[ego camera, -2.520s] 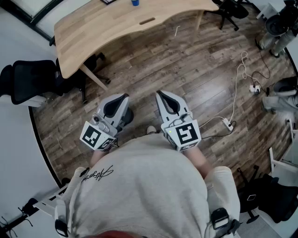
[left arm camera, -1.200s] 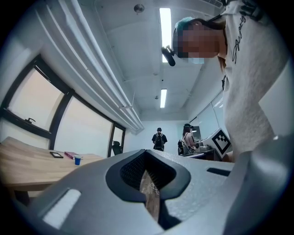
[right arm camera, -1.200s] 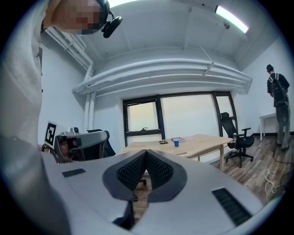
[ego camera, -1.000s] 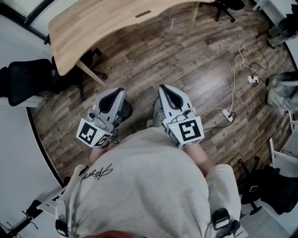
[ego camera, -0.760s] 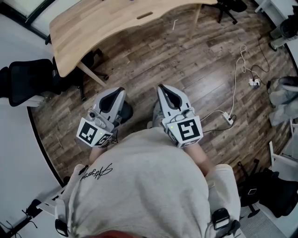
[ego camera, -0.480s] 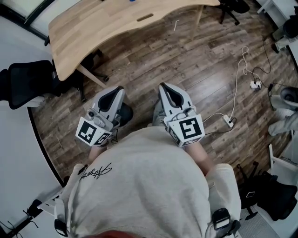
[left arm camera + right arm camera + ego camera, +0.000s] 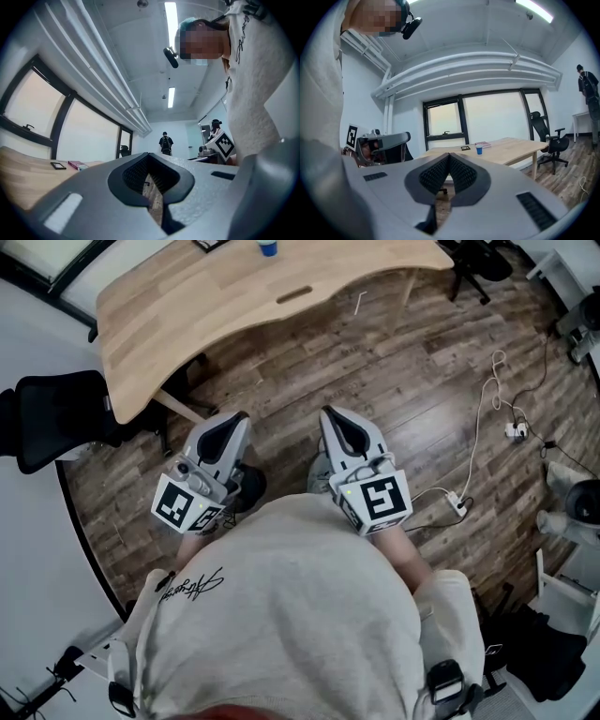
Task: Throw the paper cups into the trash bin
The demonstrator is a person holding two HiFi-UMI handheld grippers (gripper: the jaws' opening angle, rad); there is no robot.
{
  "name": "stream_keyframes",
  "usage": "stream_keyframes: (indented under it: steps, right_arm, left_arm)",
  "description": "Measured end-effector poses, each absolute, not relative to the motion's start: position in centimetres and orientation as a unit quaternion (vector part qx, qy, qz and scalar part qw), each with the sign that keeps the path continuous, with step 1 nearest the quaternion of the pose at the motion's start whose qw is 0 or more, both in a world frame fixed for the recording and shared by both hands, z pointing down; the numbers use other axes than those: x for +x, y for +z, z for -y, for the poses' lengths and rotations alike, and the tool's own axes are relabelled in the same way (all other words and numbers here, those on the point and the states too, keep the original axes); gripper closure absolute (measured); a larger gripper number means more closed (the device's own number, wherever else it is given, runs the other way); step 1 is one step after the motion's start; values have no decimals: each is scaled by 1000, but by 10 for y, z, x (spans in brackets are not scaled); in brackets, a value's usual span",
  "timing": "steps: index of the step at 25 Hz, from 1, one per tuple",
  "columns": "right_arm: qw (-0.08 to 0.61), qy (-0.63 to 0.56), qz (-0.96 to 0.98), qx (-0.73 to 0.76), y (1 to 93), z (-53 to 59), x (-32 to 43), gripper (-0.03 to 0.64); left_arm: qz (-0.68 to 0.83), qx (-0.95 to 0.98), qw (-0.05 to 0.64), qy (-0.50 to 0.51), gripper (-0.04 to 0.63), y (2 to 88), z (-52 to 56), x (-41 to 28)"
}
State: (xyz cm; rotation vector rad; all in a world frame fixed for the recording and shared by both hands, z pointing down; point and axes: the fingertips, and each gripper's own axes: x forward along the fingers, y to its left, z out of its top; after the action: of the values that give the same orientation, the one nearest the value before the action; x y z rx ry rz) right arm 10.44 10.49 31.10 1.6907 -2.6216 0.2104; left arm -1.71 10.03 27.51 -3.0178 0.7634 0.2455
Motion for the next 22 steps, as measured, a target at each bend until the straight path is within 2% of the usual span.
stream_keyframes:
  steps: [22]
  right_arm:
    - [5, 80, 857, 509, 305, 43, 174, 607]
  left_arm:
    - [-283, -956, 9, 75, 592, 265, 39, 53]
